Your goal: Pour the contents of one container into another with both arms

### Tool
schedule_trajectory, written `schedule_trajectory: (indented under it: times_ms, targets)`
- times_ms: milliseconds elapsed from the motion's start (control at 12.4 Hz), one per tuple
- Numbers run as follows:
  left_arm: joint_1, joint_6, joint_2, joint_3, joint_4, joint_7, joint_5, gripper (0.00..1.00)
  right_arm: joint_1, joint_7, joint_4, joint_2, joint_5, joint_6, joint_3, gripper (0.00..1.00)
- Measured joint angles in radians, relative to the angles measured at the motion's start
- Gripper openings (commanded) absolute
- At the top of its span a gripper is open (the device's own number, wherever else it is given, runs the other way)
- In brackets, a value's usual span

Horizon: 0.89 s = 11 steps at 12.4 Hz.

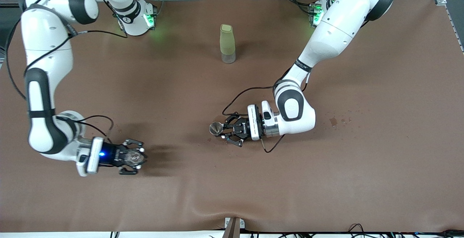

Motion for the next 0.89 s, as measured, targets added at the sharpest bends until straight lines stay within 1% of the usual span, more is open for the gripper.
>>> schedule_trajectory:
  times_ms: [162,323,485,727,889]
  targets:
    - [-0.001,0.000,0.002,0.000,0.004,0.000,-0.003,0.00,0.073,0.010,0.009,-0.006,0.072,0.048,0.007,0.00]
    - [-0.002,0.001,0.003,0.000,0.005,0.000,-0.003,0.00,0.130,0.012,0.014,-0.016,0.125,0.074,0.008,0.00]
    - [-0.002,0.014,0.004,0.001,0.006,0.000,-0.003,0.00,0.157,0.018,0.015,-0.029,0.137,0.075,0.012,0.00]
    - [-0.003,0.023,0.005,0.001,0.016,0.000,-0.003,0.00,0.160,0.054,0.014,-0.054,0.140,0.074,0.037,0.00]
    - [-0.008,0.032,0.006,0.002,0.020,0.000,-0.003,0.00,0.170,0.071,-0.008,-0.086,0.140,0.078,0.045,0.00]
